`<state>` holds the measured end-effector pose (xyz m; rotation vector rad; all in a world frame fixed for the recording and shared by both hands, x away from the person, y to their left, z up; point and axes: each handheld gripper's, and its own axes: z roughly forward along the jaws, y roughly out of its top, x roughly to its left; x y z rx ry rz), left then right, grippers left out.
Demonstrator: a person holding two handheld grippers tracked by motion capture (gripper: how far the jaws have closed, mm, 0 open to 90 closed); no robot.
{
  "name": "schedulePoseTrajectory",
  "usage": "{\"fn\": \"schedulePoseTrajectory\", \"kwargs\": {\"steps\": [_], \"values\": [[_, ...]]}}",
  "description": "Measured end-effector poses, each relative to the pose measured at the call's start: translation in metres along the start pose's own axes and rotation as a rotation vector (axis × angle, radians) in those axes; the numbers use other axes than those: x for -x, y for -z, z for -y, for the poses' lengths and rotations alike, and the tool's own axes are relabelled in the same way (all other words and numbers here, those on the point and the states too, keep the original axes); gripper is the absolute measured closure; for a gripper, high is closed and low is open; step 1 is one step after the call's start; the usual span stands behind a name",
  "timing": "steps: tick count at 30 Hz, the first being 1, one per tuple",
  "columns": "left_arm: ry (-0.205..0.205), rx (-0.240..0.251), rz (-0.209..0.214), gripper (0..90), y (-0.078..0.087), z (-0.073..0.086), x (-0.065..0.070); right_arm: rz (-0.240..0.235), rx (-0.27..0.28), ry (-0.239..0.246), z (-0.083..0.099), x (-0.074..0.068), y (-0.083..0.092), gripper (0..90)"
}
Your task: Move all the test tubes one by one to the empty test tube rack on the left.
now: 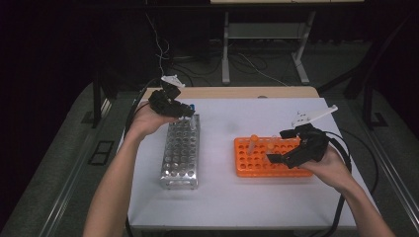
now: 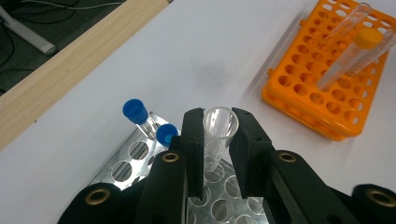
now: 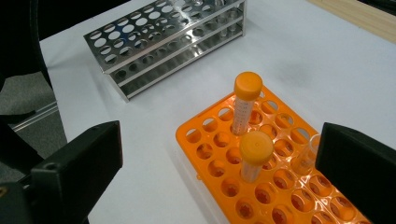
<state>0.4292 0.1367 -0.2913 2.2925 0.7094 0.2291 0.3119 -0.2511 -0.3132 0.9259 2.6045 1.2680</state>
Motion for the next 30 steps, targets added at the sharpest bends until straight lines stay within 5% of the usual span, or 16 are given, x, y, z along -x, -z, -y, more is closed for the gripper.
{"fn": "schedulePoseTrajectory", "kwargs": {"steps": [30], "values": [[0.031, -0.029, -0.015, 74.4, -0.035, 0.021, -0.011, 0.007, 0.019, -0.025, 0.02, 0.005, 0.004, 0.3]]}}
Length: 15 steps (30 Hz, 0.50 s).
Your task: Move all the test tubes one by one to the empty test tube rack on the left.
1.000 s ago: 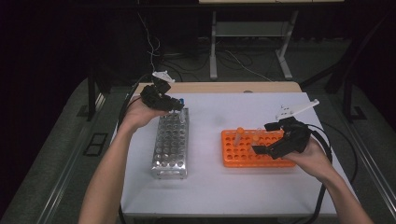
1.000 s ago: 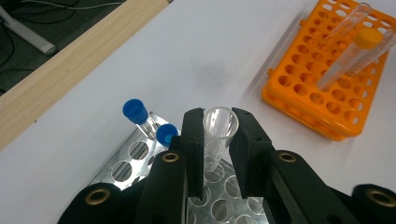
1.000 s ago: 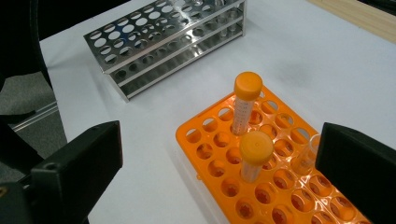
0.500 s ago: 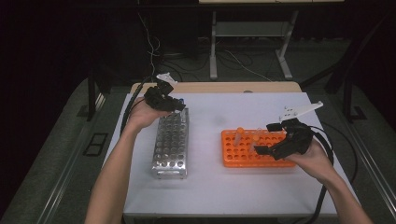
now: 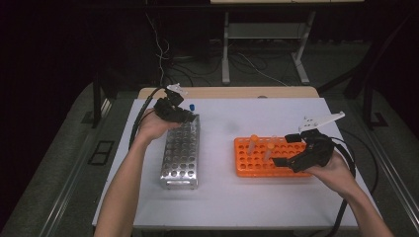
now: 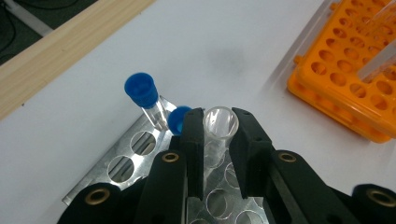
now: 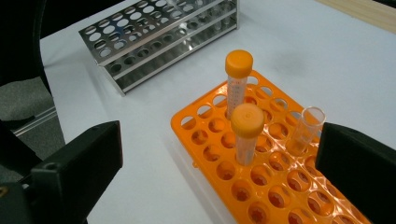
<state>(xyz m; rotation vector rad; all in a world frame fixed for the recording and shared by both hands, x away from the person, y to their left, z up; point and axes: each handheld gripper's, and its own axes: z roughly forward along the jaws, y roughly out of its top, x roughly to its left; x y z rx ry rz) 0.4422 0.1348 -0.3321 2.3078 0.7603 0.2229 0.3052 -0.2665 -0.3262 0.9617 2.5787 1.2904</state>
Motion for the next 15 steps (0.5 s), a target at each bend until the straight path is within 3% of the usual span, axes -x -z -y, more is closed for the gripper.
{"fn": "schedulePoseTrajectory", "kwargs": {"steps": [8, 15], "values": [[0.03, -0.007, 0.018, 73.2, -0.007, 0.008, -0.002, 0.006, -0.015, -0.016, 0.01, 0.006, -0.004, 0.3], [0.085, 0.003, 0.059, 55.3, -0.003, 0.013, -0.001, 0.007, -0.034, -0.03, 0.017, 0.011, -0.012, 0.3]]}}
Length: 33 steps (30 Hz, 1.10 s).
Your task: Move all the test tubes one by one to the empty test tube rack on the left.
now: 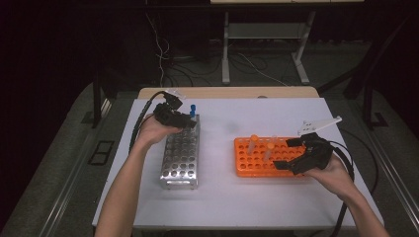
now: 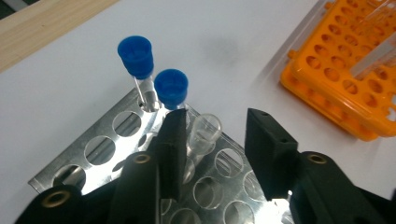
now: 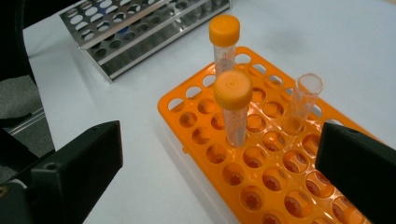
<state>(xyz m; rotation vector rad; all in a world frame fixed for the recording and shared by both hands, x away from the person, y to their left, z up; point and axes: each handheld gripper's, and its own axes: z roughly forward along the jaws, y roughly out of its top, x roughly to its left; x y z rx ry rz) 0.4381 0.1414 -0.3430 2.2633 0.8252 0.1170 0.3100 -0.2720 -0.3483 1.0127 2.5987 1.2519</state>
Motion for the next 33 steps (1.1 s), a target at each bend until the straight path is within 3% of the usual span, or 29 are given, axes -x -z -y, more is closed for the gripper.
{"fn": "schedulePoseTrajectory", "kwargs": {"steps": [7, 11, 17, 19, 20, 29, 33], "values": [[0.013, 0.006, 0.047, 44.9, 0.009, 0.003, 0.008, 0.005, -0.023, 0.001, 0.006, 0.004, -0.009, 0.4], [0.007, 0.004, 0.068, 39.5, 0.013, 0.006, 0.014, 0.005, -0.04, 0.004, 0.006, 0.009, -0.015, 5.4], [-0.008, 0.01, 0.068, 27.6, 0.022, 0.01, 0.028, 0.02, -0.067, 0.012, 0.005, 0.017, -0.022, 5.6], [-0.016, 0.015, 0.065, 23.7, 0.025, 0.012, 0.033, 0.028, -0.08, 0.018, 0.006, 0.02, -0.024, 9.7], [-0.017, 0.019, 0.063, 22.7, 0.026, 0.012, 0.035, 0.03, -0.084, 0.019, 0.006, 0.021, -0.025, 14.2], [-0.05, 0.04, 0.063, 17.2, 0.037, 0.018, 0.05, 0.071, -0.1, 0.008, 0.007, 0.038, -0.034, 15.2], [-0.055, 0.048, 0.067, 15.5, 0.04, 0.019, 0.056, 0.087, -0.094, 0.003, 0.006, 0.043, -0.038, 21.9]]}}
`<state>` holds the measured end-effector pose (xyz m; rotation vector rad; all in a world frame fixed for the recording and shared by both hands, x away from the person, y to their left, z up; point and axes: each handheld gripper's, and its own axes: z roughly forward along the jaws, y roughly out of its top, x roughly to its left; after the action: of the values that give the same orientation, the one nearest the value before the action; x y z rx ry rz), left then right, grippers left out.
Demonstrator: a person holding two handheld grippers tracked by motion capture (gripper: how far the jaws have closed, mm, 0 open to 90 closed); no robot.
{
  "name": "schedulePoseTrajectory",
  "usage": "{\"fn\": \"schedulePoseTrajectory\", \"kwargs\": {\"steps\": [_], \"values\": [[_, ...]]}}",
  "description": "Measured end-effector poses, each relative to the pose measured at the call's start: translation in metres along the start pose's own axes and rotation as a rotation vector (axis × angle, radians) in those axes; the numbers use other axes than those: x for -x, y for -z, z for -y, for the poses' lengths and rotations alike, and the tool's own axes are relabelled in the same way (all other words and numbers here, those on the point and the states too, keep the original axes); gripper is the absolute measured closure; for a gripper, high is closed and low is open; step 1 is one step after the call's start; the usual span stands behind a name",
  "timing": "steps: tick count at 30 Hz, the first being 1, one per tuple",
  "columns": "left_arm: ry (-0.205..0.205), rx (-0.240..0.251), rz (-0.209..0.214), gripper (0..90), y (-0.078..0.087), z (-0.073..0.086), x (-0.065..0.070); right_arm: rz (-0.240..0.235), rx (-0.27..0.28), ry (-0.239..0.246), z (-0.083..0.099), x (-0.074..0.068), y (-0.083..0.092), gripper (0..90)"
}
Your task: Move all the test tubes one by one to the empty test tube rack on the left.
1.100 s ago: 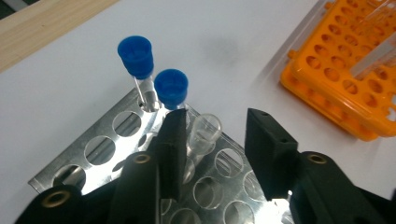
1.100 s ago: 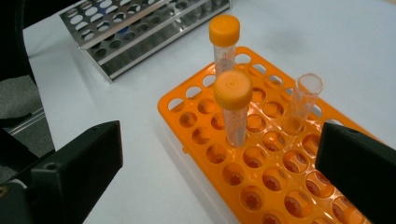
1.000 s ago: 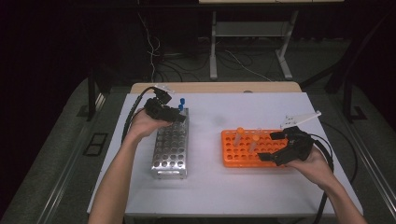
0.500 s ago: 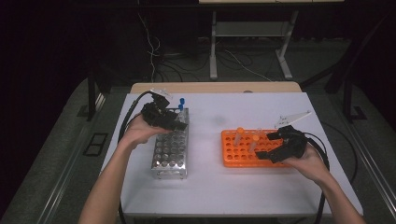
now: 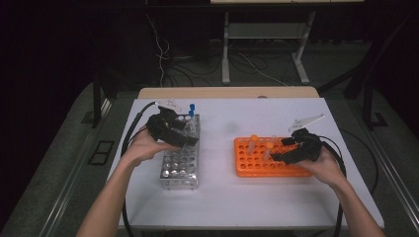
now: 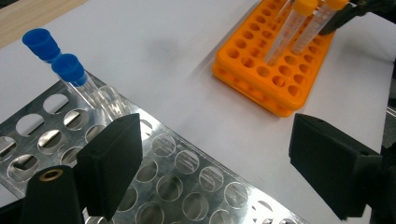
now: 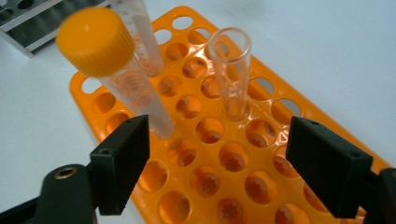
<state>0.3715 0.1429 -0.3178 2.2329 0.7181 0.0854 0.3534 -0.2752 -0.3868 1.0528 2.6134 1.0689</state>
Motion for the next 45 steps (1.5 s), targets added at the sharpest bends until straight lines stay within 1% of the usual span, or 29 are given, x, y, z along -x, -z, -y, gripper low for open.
{"fn": "schedulePoseTrajectory", "kwargs": {"steps": [2, 4, 7, 12, 15, 18, 20, 22, 24, 33, 38, 40, 45], "values": [[-0.005, 0.0, 0.007, 14.2, 0.001, 0.001, 0.002, 0.013, 0.005, 0.005, -0.001, 0.001, -0.002, 26.5], [-0.007, 0.004, 0.01, 14.1, 0.003, 0.001, 0.004, 0.015, 0.01, 0.005, -0.001, 0.002, -0.004, 30.5], [-0.007, 0.015, 0.012, 13.9, 0.005, 0.003, 0.006, 0.019, 0.02, 0.021, -0.003, 0.003, -0.006, 37.8], [-0.011, 0.018, 0.012, 13.9, 0.006, 0.005, 0.008, 0.024, 0.027, 0.028, -0.006, 0.003, -0.013, 49.5], [-0.008, 0.021, 0.009, 13.9, 0.007, 0.005, 0.009, 0.038, 0.018, 0.038, -0.007, 0.002, -0.018, 55.8], [-0.006, 0.026, 0.006, 13.9, 0.008, 0.006, 0.009, 0.056, 0.01, 0.049, -0.007, 0.001, -0.022, 64.1], [-0.004, 0.025, 0.006, 14.0, 0.009, 0.006, 0.008, 0.064, 0.014, 0.056, -0.008, 0.0, -0.023, 70.6], [-0.002, 0.027, 0.001, 14.0, 0.009, 0.006, 0.007, 0.082, 0.013, 0.062, -0.008, -0.001, -0.023, 73.8], [0.001, 0.03, 0.002, 14.1, 0.009, 0.006, 0.007, 0.092, 0.015, 0.064, -0.008, -0.001, -0.023, 74.6], [0.0, 0.032, 0.006, 14.5, 0.011, 0.005, 0.008, 0.084, 0.022, 0.052, -0.012, 0.0, -0.014, 75.1], [-0.003, 0.034, 0.006, 14.4, 0.013, 0.003, 0.009, 0.081, 0.028, 0.051, -0.02, 0.0, -0.001, 75.1], [-0.004, 0.035, 0.006, 14.3, 0.015, 0.003, 0.01, 0.088, 0.027, 0.053, -0.024, -0.001, 0.005, 75.1], [-0.009, 0.037, 0.006, 14.2, 0.018, 0.001, 0.013, 0.084, 0.034, 0.038, -0.031, -0.002, 0.023, 75.1]]}}
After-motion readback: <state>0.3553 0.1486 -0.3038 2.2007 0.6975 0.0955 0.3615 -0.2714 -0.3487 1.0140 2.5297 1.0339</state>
